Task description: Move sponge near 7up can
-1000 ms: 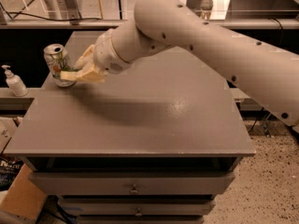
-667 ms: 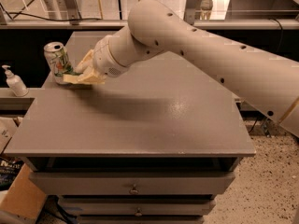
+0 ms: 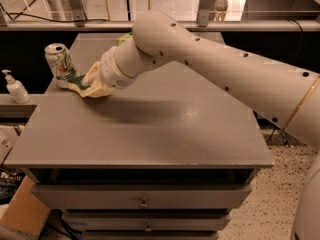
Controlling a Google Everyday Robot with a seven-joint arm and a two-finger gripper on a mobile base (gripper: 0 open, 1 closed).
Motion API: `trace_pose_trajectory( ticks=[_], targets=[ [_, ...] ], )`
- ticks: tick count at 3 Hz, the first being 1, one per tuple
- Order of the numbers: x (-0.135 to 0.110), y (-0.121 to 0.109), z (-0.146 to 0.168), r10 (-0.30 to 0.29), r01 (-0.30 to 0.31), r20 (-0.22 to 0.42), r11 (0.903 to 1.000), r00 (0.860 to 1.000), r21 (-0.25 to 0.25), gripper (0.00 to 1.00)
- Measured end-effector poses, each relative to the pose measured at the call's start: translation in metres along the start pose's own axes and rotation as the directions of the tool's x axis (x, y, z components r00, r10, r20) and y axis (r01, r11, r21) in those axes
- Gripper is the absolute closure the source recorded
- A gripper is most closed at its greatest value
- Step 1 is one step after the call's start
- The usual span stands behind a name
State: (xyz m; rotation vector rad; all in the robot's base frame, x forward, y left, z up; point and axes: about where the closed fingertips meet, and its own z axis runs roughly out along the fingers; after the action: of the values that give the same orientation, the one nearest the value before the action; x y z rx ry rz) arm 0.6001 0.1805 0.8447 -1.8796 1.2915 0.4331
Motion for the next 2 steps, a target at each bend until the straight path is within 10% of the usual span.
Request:
trace_pose_trajectory(
  ticks=[2],
  targets=[
    [0.0094, 0.0027, 0.0085, 0.024, -0.024, -0.016, 0.9984, 1.000, -0.051, 0.38]
  ],
)
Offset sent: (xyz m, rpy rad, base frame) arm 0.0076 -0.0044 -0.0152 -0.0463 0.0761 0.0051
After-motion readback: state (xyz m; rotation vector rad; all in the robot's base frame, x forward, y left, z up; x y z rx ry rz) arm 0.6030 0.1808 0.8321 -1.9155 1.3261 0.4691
